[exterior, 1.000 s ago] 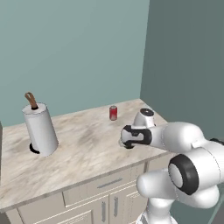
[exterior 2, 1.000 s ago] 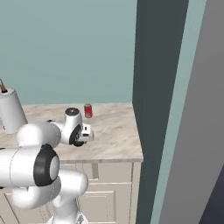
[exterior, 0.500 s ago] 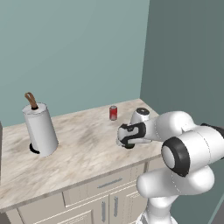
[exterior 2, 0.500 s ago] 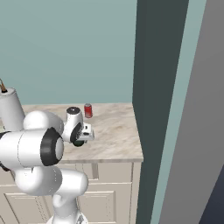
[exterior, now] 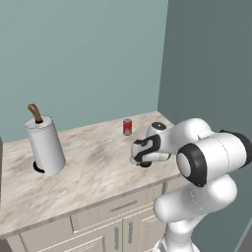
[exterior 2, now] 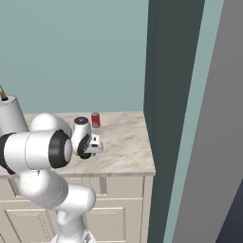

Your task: Place the bell pepper and squash inside the fridge drawer. Close the drawer after placing the vegetables.

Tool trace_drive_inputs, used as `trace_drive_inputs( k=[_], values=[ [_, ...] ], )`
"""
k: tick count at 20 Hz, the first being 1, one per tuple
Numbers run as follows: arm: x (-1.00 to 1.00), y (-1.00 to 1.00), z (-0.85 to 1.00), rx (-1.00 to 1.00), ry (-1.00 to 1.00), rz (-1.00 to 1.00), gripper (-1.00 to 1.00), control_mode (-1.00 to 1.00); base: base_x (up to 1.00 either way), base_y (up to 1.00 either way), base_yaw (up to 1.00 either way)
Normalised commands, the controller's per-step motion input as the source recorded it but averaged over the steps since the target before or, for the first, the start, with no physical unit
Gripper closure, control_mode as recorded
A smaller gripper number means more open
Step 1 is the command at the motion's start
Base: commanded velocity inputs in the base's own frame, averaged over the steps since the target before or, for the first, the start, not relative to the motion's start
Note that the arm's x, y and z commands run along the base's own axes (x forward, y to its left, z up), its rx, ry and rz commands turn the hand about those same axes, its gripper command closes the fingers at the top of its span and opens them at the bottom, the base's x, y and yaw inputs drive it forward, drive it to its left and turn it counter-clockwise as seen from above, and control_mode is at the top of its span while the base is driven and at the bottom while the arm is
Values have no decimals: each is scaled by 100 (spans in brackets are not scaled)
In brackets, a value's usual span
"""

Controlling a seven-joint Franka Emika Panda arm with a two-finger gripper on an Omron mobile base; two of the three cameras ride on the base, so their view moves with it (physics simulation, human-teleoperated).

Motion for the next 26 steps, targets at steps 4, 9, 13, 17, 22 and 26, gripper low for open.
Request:
trace_drive_inputs(
  k=[4,9,13,17,22,26],
  values=[
    [0,1,-28,0,0,0,-100,-100,0,0,0],
    [0,8,-25,-1,0,0,100,-100,0,0,0],
    [-12,0,2,0,-2,0,100,-100,0,0,0],
    [-65,-5,61,0,-16,0,100,-100,0,0,0],
    [-81,0,100,0,-23,0,100,-100,0,0,0],
    [-97,0,100,0,-11,0,100,-100,0,0,0]
  ],
)
